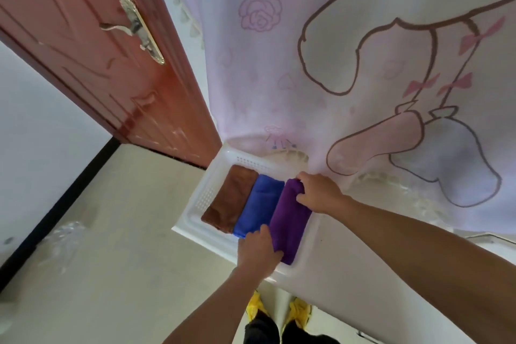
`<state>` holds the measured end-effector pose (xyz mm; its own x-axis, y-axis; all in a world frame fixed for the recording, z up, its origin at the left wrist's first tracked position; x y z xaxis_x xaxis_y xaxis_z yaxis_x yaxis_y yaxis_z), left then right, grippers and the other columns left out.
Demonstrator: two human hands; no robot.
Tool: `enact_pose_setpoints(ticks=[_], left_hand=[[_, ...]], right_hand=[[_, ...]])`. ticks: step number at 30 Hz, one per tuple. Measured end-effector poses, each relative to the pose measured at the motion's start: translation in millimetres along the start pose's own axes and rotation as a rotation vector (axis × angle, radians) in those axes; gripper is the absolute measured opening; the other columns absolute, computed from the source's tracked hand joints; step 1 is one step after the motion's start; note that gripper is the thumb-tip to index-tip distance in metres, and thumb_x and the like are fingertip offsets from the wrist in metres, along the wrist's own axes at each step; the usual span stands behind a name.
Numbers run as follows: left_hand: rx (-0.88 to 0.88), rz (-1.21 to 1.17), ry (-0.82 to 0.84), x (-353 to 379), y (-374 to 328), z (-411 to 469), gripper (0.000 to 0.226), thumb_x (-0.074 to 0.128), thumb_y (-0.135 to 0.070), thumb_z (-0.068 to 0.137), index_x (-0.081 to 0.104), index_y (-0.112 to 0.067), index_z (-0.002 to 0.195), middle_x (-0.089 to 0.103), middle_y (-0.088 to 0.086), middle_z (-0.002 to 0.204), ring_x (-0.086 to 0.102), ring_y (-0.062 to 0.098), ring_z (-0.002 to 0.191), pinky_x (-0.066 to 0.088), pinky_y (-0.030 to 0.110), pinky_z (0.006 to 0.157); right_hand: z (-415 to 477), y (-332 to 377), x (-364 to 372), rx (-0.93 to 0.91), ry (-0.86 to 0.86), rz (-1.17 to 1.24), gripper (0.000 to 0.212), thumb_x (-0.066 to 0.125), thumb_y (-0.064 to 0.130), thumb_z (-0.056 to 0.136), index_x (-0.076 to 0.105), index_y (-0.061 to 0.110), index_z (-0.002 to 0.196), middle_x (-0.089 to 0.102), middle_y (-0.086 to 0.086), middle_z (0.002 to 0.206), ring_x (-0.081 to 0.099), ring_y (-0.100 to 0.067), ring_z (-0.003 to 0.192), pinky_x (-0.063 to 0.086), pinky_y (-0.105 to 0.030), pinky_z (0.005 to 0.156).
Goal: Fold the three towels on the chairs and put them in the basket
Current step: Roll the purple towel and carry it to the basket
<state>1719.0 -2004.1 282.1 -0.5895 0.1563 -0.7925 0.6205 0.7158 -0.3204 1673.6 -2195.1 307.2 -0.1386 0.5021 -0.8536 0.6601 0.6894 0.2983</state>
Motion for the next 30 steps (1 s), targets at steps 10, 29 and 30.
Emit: enact_pose_setpoints(ticks=[10, 29, 30], left_hand=[[0.297, 0.202, -0.056, 17, 8, -1, 0.037, 0.043, -0.023, 0.097, 0.053, -0.027, 0.133, 0.041, 0.001, 0.128, 0.043, 0.021, 0.108, 0.039, 0.031, 0.093], [0.369, 0.158, 0.086, -4, 28, -3, 0.035, 0.036, -0.033, 0.101, 0.061, -0.026, 0.124, 0.05, -0.002, 0.129, 0.051, 0.017, 0.111, 0.042, 0.034, 0.096], [0.36, 0.151, 0.019, -10, 31, -1, 0.033, 0.038, -0.031, 0.101, 0.064, -0.023, 0.12, 0.054, -0.001, 0.122, 0.052, 0.016, 0.108, 0.043, 0.033, 0.093]], right_hand=[[-1, 16, 14, -0.277, -0.25, -0.462, 0.027, 0.074, 0.015, 0.071, 0.064, 0.015, 0.096, 0.061, -0.007, 0.09, 0.058, -0.027, 0.084, 0.042, -0.034, 0.057], [-10, 2, 33, -0.229, 0.162, -0.157, 0.048, 0.051, 0.022, 0.093, 0.041, 0.02, 0.14, 0.04, -0.007, 0.14, 0.044, -0.024, 0.124, 0.046, -0.038, 0.099], [-16, 3, 30, -0.228, 0.109, -0.148, 0.044, 0.05, 0.024, 0.094, 0.044, 0.02, 0.137, 0.044, -0.006, 0.137, 0.046, -0.023, 0.12, 0.047, -0.036, 0.097]])
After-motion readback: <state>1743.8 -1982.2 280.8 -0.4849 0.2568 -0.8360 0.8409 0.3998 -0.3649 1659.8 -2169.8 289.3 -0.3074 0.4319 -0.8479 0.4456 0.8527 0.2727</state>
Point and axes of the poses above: each hand's wrist, its own z-axis towards the middle knuckle, its own x-axis out of the palm, y = z × x, the point moved 3 cm from there along z, towards the middle knuckle
